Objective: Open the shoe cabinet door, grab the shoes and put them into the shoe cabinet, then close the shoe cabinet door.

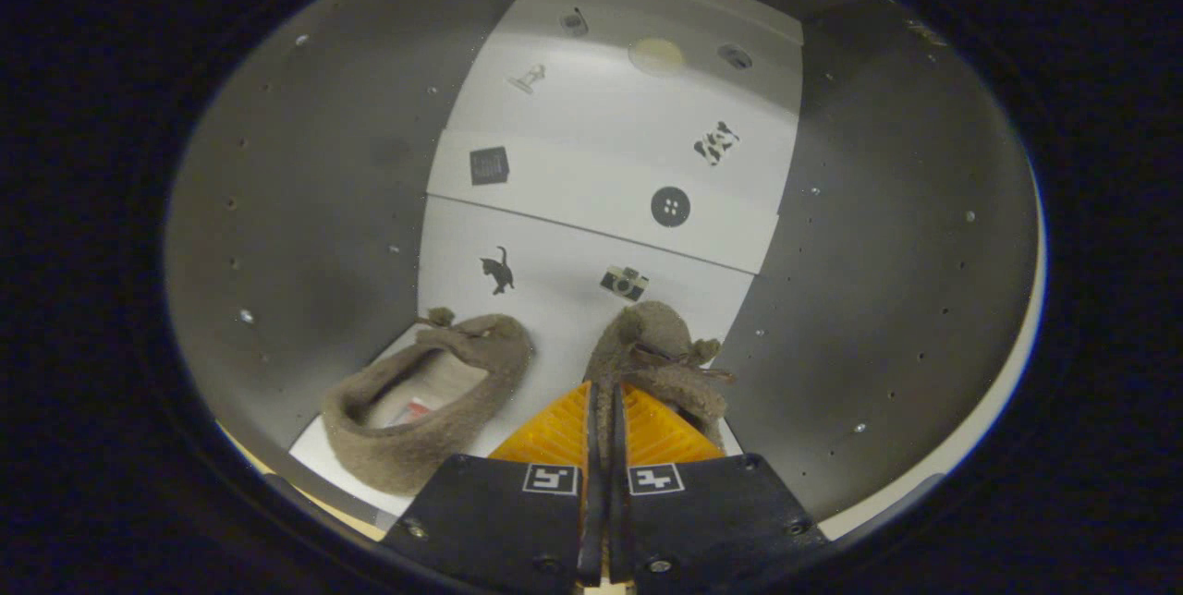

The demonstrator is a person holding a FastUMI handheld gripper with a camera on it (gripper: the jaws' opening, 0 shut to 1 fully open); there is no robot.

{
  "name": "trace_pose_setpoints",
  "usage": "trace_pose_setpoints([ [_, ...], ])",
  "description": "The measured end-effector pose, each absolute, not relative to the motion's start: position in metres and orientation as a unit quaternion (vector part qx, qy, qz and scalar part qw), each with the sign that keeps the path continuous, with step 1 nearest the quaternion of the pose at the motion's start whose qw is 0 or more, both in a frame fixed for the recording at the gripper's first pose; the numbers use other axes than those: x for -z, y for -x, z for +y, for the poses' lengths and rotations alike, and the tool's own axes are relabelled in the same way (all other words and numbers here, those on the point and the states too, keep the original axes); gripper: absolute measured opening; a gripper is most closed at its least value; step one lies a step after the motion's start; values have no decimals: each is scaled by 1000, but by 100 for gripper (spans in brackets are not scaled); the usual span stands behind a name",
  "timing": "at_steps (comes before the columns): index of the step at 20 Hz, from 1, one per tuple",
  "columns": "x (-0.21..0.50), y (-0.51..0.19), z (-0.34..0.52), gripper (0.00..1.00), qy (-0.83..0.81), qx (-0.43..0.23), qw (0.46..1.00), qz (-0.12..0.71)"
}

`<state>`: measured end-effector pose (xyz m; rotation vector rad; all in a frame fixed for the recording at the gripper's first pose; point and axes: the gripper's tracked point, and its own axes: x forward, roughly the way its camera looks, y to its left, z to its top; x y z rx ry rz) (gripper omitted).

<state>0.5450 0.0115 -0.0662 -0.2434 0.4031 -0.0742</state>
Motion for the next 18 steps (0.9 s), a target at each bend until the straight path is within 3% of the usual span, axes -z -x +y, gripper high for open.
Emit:
trace_pose_setpoints([
  [4,78,-551,23,8,102,10,972,213],
  [7,83,-546,43,16,94,-26,967,235],
  [9,65,-538,47,31,89,-24,974,209],
  [13,25,-505,38,93,107,6,981,164],
  [14,16,-494,38,97,108,6,982,154],
  [18,-34,-435,40,98,143,-9,984,107],
])
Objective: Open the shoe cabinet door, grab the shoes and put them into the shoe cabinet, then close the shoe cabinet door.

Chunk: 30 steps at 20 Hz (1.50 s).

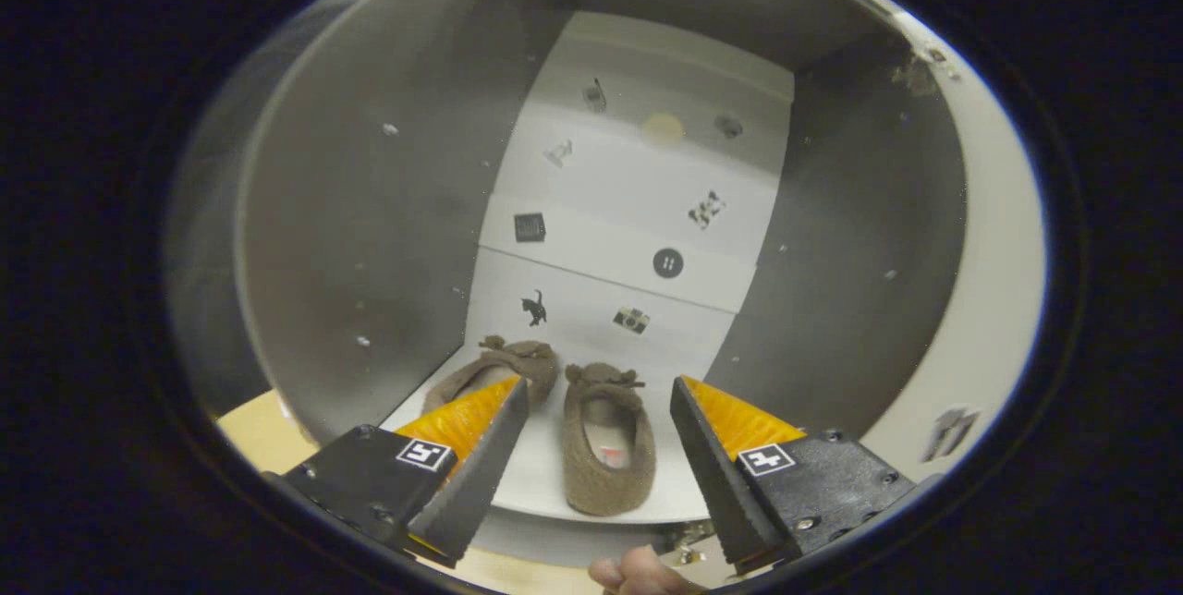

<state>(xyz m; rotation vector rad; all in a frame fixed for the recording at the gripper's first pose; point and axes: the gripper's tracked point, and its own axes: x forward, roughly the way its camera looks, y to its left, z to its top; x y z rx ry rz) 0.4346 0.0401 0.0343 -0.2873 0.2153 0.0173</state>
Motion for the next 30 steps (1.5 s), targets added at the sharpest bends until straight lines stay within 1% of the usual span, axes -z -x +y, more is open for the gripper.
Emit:
trace_pose_setpoints([
  [3,-86,-377,38,100,157,-1,986,52],
  [6,-113,-318,26,100,132,14,990,49],
  [9,-131,-257,24,100,90,-16,994,57],
  [11,-147,-222,18,100,85,-43,994,46],
  [14,-170,-172,-19,100,89,-32,995,24],
  [20,-184,-76,-71,100,93,-58,994,-1],
  [23,-186,-37,-122,100,100,-25,995,-17],
  [26,-179,-14,-176,100,100,24,994,-30],
  [30,-145,-16,-237,100,84,73,994,-7],
])
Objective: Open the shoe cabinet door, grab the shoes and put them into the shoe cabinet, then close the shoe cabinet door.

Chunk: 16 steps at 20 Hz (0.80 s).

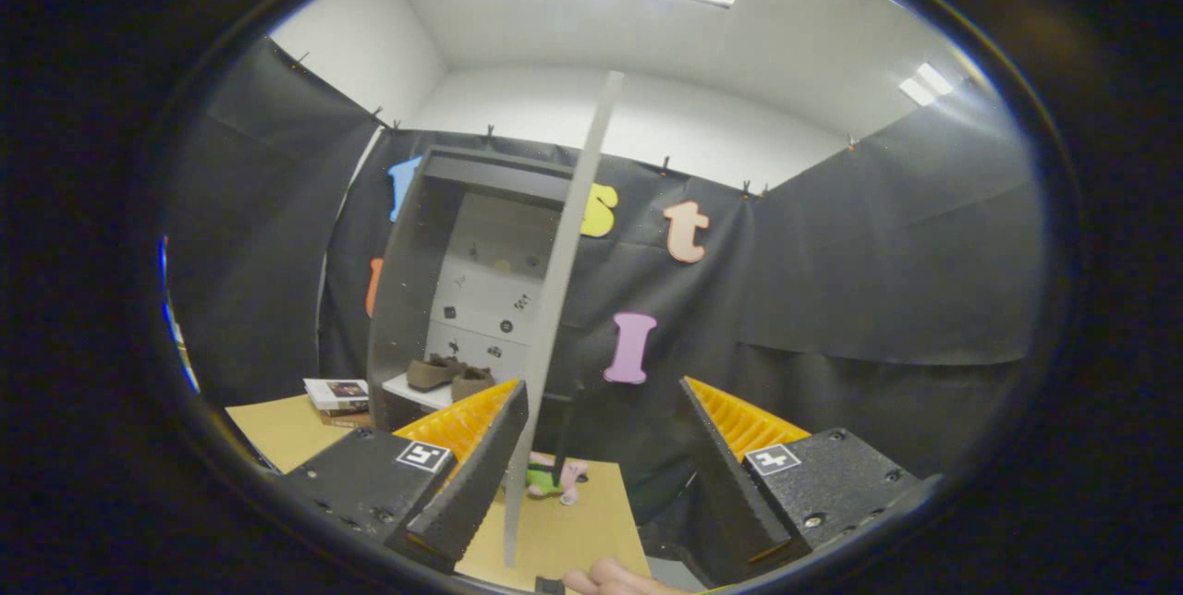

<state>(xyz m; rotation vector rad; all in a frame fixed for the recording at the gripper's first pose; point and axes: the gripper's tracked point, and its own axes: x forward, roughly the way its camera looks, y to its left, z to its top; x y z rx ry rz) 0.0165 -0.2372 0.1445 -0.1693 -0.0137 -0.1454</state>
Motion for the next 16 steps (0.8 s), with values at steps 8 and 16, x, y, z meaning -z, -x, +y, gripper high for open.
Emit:
trace_pose_setpoints([
  [8,-50,-71,-286,100,14,76,995,68],
  [16,3,-112,-263,100,-10,24,994,109],
])
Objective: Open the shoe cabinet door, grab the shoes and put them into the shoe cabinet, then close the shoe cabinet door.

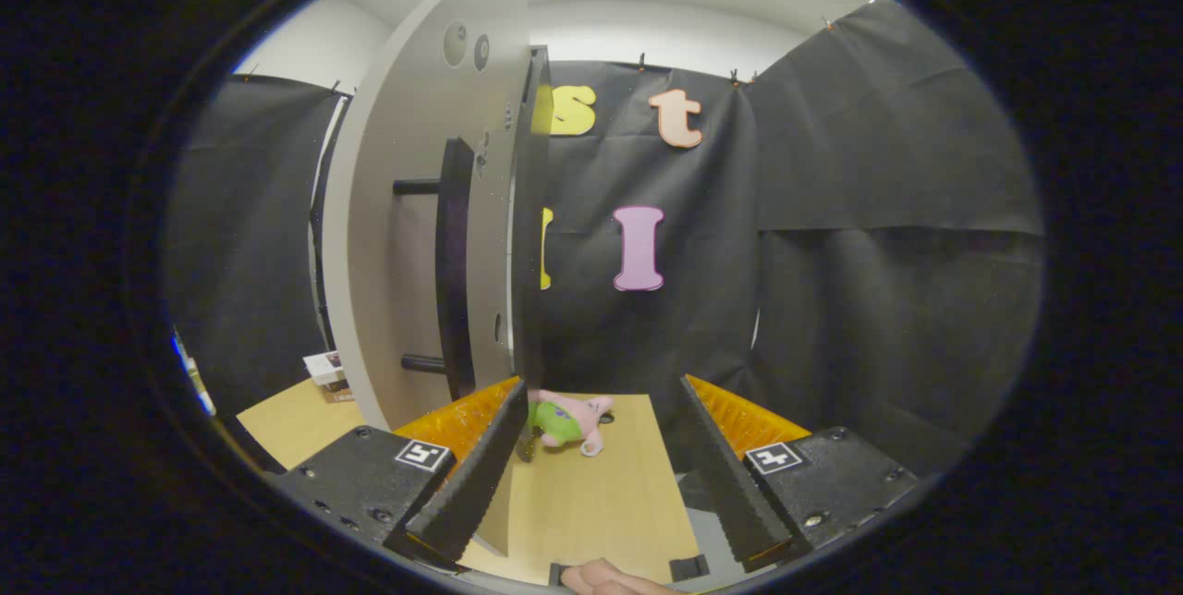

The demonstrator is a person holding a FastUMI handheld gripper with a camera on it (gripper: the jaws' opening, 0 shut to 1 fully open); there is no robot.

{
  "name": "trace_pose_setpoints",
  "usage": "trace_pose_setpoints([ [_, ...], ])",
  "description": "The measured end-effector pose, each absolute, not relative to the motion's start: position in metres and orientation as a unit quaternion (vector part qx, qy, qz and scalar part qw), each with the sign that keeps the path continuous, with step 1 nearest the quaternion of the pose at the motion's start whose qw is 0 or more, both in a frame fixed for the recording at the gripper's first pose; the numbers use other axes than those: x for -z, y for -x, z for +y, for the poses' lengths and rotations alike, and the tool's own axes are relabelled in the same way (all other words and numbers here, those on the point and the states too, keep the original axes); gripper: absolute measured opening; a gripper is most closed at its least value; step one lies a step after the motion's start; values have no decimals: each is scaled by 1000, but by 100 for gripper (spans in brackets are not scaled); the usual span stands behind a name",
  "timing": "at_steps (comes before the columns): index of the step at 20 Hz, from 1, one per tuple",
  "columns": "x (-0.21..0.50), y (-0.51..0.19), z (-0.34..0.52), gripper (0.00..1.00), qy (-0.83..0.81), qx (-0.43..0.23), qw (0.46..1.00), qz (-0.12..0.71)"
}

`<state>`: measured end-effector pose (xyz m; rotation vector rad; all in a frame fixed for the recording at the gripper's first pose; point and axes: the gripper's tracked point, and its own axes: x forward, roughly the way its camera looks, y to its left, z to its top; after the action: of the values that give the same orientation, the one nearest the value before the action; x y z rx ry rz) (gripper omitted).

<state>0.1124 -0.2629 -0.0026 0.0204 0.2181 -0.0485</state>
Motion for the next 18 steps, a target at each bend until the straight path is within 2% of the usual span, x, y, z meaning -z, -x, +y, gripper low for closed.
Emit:
trace_pose_setpoints([
  [5,-4,-115,-265,96,9,48,996,76],
  [6,3,-115,-258,96,8,40,996,81],
  [8,14,-117,-216,93,-16,-46,993,105],
  [10,14,-113,-212,82,-30,-39,993,106],
  [14,10,-115,-196,81,-9,-23,995,92],
  [18,13,-121,-180,82,-20,-52,994,94],
])
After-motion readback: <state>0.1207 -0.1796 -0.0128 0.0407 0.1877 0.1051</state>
